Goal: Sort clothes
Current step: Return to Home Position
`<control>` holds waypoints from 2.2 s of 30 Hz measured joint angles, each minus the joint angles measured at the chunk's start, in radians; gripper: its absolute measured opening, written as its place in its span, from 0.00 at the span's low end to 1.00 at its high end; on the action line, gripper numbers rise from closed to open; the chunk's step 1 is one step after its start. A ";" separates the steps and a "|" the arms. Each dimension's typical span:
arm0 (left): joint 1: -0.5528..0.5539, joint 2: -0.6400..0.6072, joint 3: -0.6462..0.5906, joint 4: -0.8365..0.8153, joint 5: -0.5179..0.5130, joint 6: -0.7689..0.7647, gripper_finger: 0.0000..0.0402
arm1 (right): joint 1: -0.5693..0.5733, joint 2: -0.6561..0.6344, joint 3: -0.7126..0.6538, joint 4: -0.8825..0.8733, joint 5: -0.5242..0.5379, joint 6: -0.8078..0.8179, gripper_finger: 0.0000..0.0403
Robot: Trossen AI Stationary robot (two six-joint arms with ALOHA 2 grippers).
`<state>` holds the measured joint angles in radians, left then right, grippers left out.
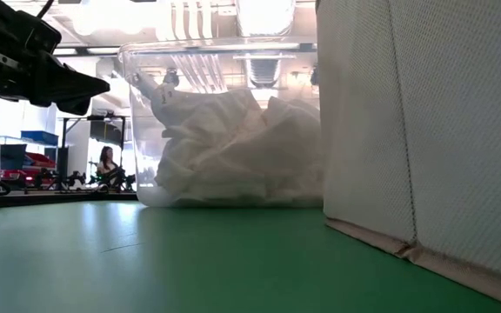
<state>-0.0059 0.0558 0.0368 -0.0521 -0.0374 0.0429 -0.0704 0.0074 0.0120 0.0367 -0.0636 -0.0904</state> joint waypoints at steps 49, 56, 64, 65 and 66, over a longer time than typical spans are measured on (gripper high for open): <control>0.000 0.002 0.000 0.006 -0.005 -0.120 0.00 | 0.000 0.008 0.013 -0.028 0.059 0.098 0.03; 0.000 0.002 0.000 0.006 -0.005 -0.120 0.00 | 0.000 0.008 0.013 -0.027 0.058 0.098 0.03; 0.000 0.002 0.000 0.006 -0.005 -0.120 0.00 | 0.000 0.008 0.013 -0.026 0.057 0.098 0.03; 0.000 0.002 0.000 0.006 -0.005 -0.120 0.00 | 0.000 0.008 0.013 -0.026 0.056 0.098 0.03; 0.000 0.002 0.000 0.006 -0.005 -0.120 0.00 | 0.000 0.008 0.013 -0.026 0.056 0.098 0.03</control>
<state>-0.0059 0.0578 0.0368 -0.0460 -0.0422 -0.0769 -0.0708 0.0158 0.0254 0.0105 -0.0074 0.0074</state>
